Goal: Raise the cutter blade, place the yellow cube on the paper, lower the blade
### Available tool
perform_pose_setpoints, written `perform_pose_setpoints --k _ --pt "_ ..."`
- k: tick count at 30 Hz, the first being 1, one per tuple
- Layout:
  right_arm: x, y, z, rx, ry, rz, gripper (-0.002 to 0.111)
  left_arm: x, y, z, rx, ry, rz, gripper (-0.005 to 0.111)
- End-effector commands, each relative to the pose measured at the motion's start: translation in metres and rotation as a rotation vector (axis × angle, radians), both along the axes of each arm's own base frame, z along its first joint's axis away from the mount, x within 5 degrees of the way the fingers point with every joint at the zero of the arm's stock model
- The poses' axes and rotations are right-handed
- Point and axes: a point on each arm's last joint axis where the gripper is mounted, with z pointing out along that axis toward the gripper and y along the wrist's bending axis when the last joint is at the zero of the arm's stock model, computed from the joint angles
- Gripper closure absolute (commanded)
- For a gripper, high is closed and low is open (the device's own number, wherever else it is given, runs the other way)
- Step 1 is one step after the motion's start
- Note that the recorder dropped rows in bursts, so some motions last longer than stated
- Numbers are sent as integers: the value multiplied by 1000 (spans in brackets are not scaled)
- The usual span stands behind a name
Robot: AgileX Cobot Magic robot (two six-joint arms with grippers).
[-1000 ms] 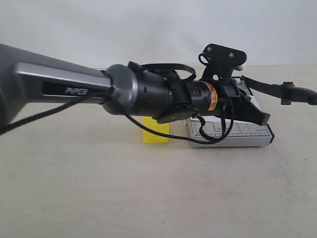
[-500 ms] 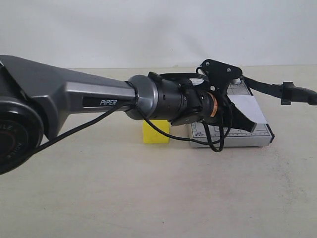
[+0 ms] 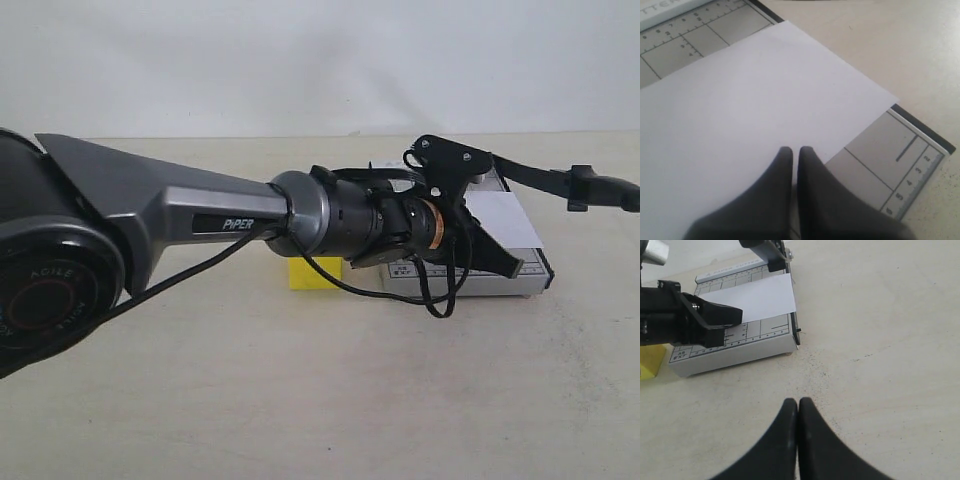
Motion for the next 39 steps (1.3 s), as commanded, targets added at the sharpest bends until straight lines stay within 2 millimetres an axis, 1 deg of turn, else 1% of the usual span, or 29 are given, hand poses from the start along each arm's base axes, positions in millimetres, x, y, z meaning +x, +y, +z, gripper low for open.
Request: perform_pose_setpoints --k 1,4,6,15,22,27,31,34,36,39 --pt "0 0 -2 -6 6 0 109 -1 -2 -14 1 13 -9 102" --pt "0 0 -2 -6 6 0 109 -2 -3 -24 -5 20 -21 102" --pt "0 0 -2 -6 6 0 109 -2 -4 -27 -16 27 -22 102" --pt "0 0 -2 -6 6 0 109 -4 -10 -25 -81 18 -47 102" --pt "0 0 -2 -6 6 0 109 7 -21 -32 -131 37 -3 102" --pt "0 0 -2 0 9 -3 109 10 -24 -30 -142 29 0 102" --pt "0 0 -2 0 9 -3 109 11 -24 -24 -152 21 0 102" --pt "0 0 -2 0 9 -3 109 11 -25 -12 -168 8 -1 102" --pt "0 0 -2 0 9 -3 109 11 -25 0 -182 -8 -4 102" --pt "0 0 -2 0 9 -3 109 13 -22 12 -165 -18 13 102"
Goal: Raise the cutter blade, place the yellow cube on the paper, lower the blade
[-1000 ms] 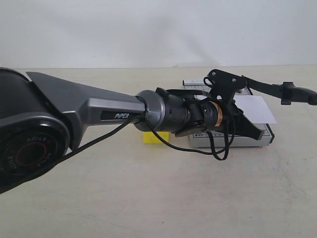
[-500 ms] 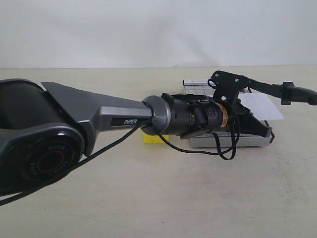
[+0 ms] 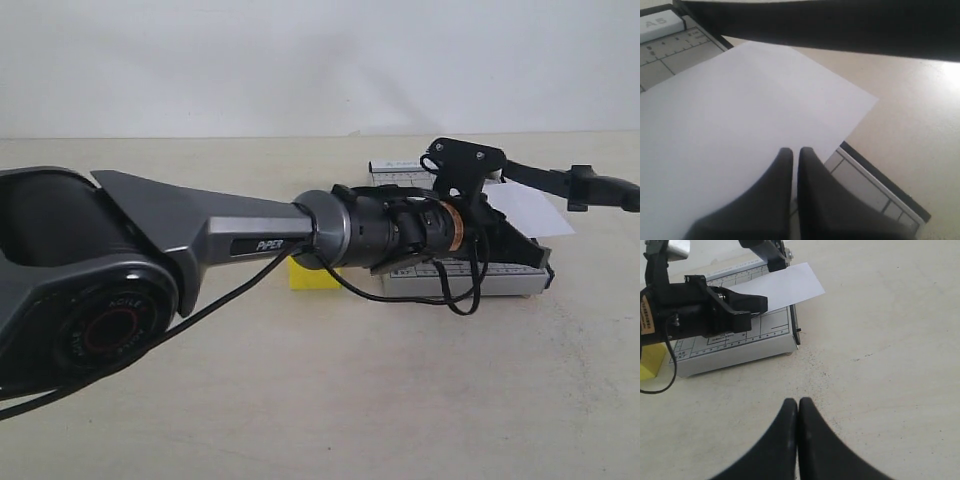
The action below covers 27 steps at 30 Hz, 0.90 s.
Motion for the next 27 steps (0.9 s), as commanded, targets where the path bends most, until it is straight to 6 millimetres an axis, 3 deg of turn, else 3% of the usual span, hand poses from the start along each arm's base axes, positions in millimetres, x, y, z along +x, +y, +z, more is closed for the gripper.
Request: perform_pose_setpoints --k 1,7,13,19,22,24,27 --pt "0 0 -2 -2 9 -2 109 0 3 24 11 -8 30 102" --pt "0 0 -2 -2 9 -2 109 0 6 34 58 -24 41 102" --pt "0 0 -2 -2 9 -2 109 -9 7 54 -66 -28 4 102" --pt "0 0 -2 -2 9 -2 109 -29 26 50 -123 88 42 102" --pt "0 0 -2 -2 9 -2 109 -44 46 53 -267 125 120 102" --pt "0 0 -2 -2 9 -2 109 -53 64 60 -358 113 273 102" --pt "0 0 -2 -2 11 -2 109 -76 103 62 -295 -65 512 102"
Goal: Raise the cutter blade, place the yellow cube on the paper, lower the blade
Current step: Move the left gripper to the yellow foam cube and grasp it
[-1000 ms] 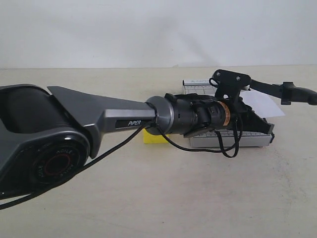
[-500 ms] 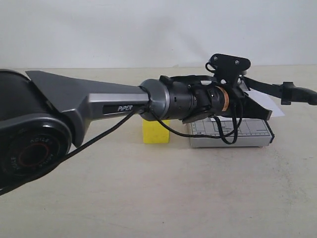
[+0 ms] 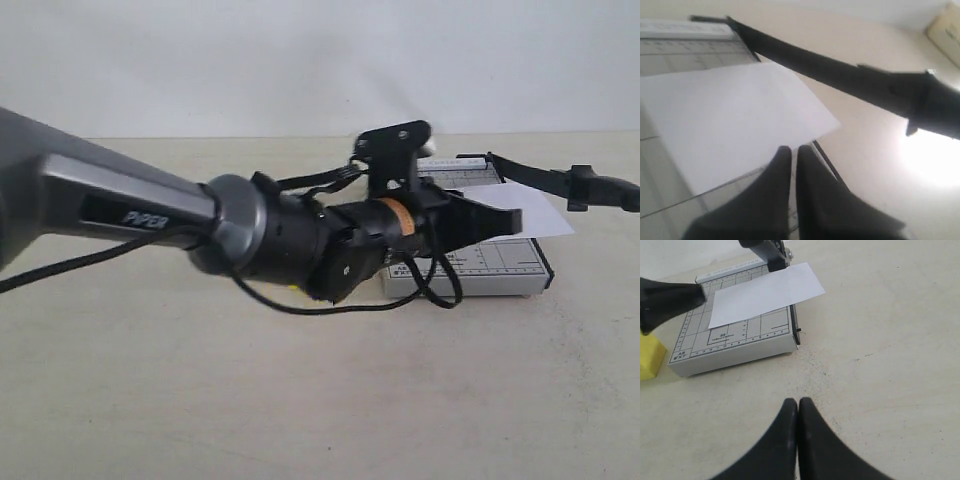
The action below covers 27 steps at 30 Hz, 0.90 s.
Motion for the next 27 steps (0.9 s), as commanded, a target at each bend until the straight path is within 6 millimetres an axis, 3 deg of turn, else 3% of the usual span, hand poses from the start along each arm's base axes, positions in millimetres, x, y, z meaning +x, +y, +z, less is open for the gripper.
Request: perform_pose_setpoints --k 1,4,7,10,12,16,18,21,24,26,27 --pt "0 0 -2 -3 11 -1 109 -32 51 24 111 -260 353 102" --pt "0 0 -2 -3 11 -1 109 -62 61 41 314 -473 265 102" --pt "0 0 -2 -3 11 -1 109 -76 73 44 359 -376 298 102" --pt "0 0 -2 -3 11 -1 109 -76 95 35 404 -191 508 102" --pt "0 0 -2 -3 11 -1 109 -74 102 32 435 -158 567 102" --pt "-1 0 -2 3 13 -4 109 -70 99 26 535 -204 455 99" --pt "-1 0 -2 3 13 -4 109 -70 91 22 544 -223 350 88" --pt "-1 0 -2 3 13 -4 109 -72 85 15 521 -196 284 58" --pt "-1 0 -2 7 16 -6 109 -71 86 6 433 -139 371 15" --pt "-1 0 -2 7 16 -6 109 -68 88 1 382 -121 441 -1" --pt "-1 0 -3 12 18 -8 109 -66 88 -6 364 -111 479 -3"
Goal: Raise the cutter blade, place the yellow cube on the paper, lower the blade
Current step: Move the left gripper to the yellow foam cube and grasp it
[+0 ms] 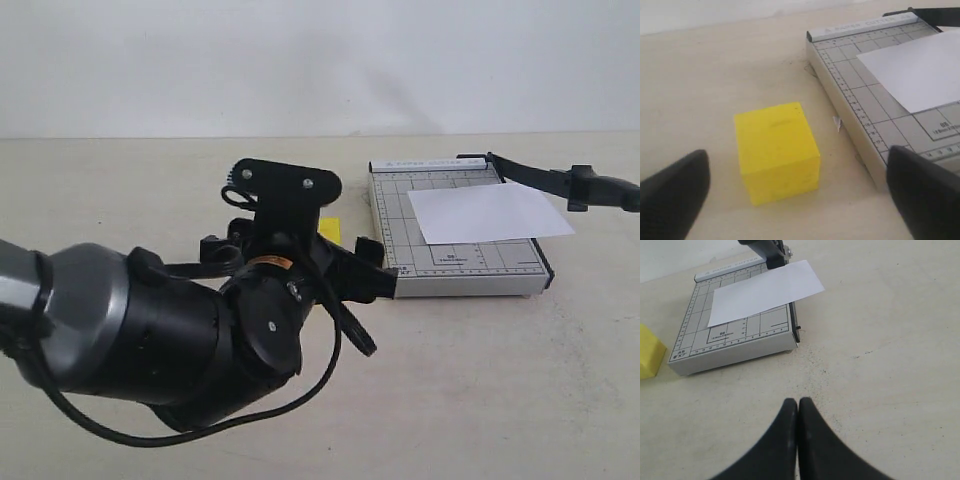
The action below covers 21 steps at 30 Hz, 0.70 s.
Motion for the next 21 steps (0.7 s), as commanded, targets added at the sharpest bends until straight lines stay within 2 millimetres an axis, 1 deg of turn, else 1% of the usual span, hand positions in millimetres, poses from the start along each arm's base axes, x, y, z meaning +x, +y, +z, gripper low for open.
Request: perform_pose_setpoints --k 1,3,4,5,6,7,8,10,14,17,18,20,21 --pt "0 0 -2 5 10 -5 109 8 1 -16 -88 -9 115 -3" --pt "0 0 -2 5 10 -5 109 20 -4 -22 -53 -22 113 -3" --pt "0 0 -2 7 10 -6 109 32 -7 -26 -37 -13 110 -3" --pt "0 0 -2 7 10 -6 109 39 -10 -27 -42 3 100 -3" --pt "0 0 -2 7 10 -6 109 51 -12 -34 -30 60 64 -3" --pt "0 0 -2 7 10 -6 109 58 -15 -35 -29 72 54 -3" --pt "0 0 -2 7 10 -6 109 68 -14 -38 -17 83 58 -3" --pt "0 0 -2 9 10 -7 109 80 -11 -42 -9 96 87 -3" --pt "0 0 -2 9 10 -7 109 90 -9 -57 55 126 56 -3" --pt "0 0 -2 9 10 -7 109 91 -8 -67 82 142 46 -3" --pt "0 0 -2 9 10 -7 109 91 -8 -67 91 140 40 -3" --pt "0 0 -2 9 10 -7 109 91 -8 -67 101 140 35 2" --pt "0 0 -2 9 10 -7 109 91 -8 -67 105 134 39 7"
